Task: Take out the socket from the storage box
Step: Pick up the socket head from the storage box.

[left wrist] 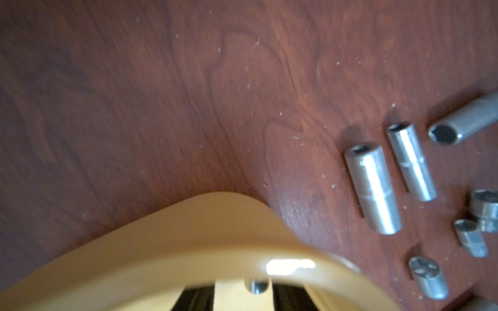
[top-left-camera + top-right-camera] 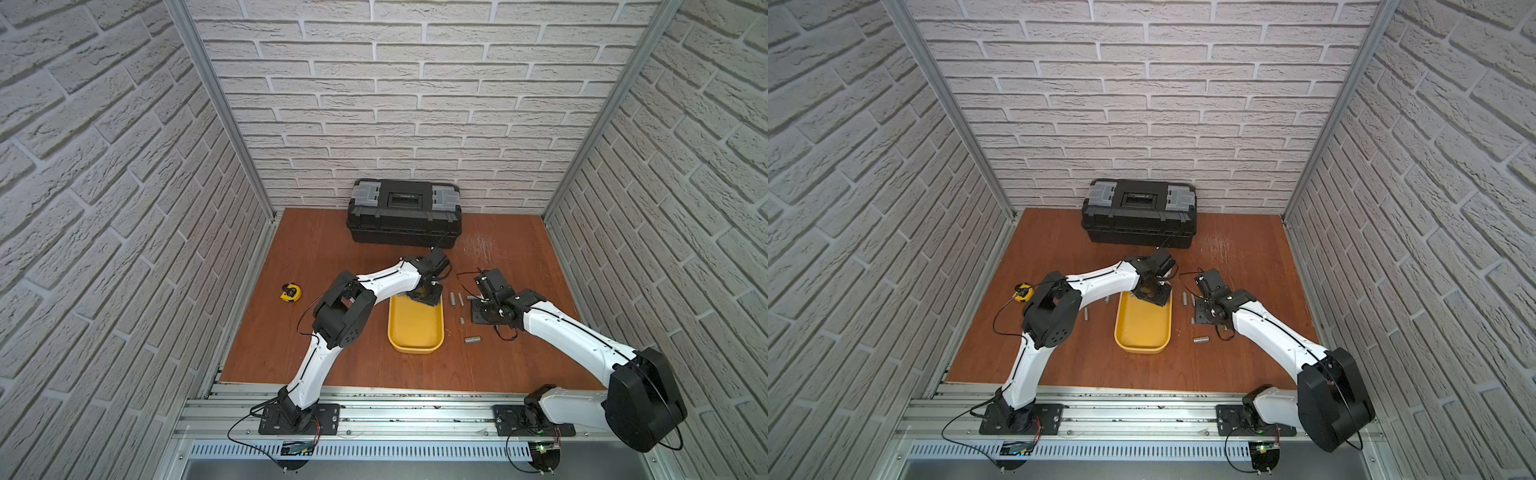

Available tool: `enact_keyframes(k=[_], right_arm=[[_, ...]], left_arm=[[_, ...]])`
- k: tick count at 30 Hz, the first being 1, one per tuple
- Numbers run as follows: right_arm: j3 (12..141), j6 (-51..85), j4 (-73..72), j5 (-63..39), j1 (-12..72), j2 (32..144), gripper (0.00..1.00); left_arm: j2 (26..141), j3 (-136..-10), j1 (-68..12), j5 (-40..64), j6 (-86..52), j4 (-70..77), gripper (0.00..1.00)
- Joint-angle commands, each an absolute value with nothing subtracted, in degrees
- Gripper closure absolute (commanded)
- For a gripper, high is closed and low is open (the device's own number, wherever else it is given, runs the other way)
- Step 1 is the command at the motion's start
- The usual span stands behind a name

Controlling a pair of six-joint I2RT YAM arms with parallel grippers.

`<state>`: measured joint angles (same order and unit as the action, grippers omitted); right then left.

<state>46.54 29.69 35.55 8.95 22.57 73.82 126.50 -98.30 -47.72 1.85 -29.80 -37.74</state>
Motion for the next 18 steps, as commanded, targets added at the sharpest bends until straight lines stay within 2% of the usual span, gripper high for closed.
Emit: enact_keyframes(k=[1, 5, 11, 18], right_arm=[[46.06, 30.17, 34.63, 8.7, 22.07, 73.86, 0.71], [45.71, 30.26, 34.37, 8.52, 22.0, 74.08, 0.71], [45.59, 30.31, 34.28, 8.26, 22.04, 74.43, 0.71], [45.79, 30.15, 34.87, 8.47, 22.02, 73.83, 0.71]], left_arm=[[128.48, -98.58, -48.16, 1.2, -28.84, -39.73, 0.71], [128.6, -97.3, -48.2, 0.8, -28.79, -39.81, 0.81], [128.02, -96.37, -48.16, -0.62, -28.82, -40.27, 0.88], [119.36, -94.89, -48.34, -3.16, -29.0, -40.51, 0.9]])
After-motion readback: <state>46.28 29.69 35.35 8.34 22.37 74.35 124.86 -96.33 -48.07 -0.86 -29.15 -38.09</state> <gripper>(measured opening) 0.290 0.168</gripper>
